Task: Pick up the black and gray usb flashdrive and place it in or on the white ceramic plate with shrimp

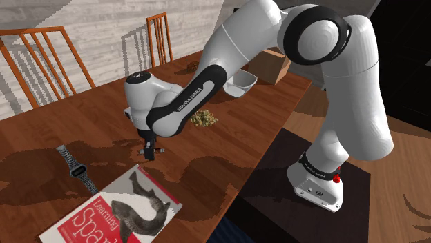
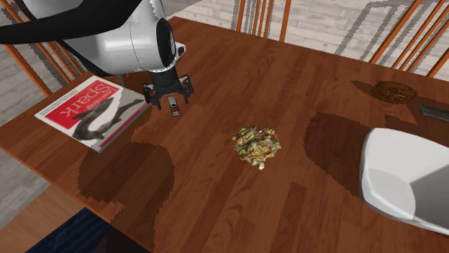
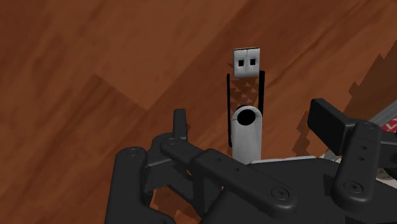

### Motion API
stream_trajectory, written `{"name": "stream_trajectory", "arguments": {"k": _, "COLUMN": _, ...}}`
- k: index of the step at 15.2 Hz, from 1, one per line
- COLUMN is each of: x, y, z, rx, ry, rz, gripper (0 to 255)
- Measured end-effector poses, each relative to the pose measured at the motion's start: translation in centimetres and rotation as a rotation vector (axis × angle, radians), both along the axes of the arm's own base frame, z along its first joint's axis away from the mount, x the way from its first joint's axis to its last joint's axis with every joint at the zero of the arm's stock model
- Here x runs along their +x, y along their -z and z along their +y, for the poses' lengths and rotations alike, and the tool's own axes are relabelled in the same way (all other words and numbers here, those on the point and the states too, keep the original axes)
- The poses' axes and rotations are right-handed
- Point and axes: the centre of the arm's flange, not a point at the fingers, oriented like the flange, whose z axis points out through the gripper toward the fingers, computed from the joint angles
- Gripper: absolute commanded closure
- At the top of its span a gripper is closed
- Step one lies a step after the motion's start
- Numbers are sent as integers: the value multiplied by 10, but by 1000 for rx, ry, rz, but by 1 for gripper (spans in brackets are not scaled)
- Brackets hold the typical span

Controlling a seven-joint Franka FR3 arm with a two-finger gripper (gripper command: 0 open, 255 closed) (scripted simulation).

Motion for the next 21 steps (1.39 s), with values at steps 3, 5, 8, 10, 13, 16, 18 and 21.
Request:
{"name": "stream_trajectory", "arguments": {"k": 3, "x": 0, "y": 0, "z": 0, "rx": 0, "ry": 0, "rz": 0, "gripper": 0}}
{"name": "stream_trajectory", "arguments": {"k": 5, "x": 0, "y": 0, "z": 0, "rx": 0, "ry": 0, "rz": 0, "gripper": 255}}
{"name": "stream_trajectory", "arguments": {"k": 8, "x": -3, "y": -4, "z": 6, "rx": 6, "ry": -9, "rz": 0, "gripper": 255}}
{"name": "stream_trajectory", "arguments": {"k": 10, "x": -1, "y": -3, "z": 5, "rx": 6, "ry": -8, "rz": -1, "gripper": 255}}
{"name": "stream_trajectory", "arguments": {"k": 13, "x": 1, "y": -3, "z": 6, "rx": 4, "ry": -7, "rz": -1, "gripper": 255}}
{"name": "stream_trajectory", "arguments": {"k": 16, "x": 0, "y": -7, "z": 1, "rx": 2, "ry": -1, "rz": -1, "gripper": 255}}
{"name": "stream_trajectory", "arguments": {"k": 18, "x": 0, "y": -17, "z": 1, "rx": 0, "ry": 0, "rz": -1, "gripper": 255}}
{"name": "stream_trajectory", "arguments": {"k": 21, "x": 1, "y": -32, "z": 0, "rx": 0, "ry": 0, "rz": 0, "gripper": 255}}
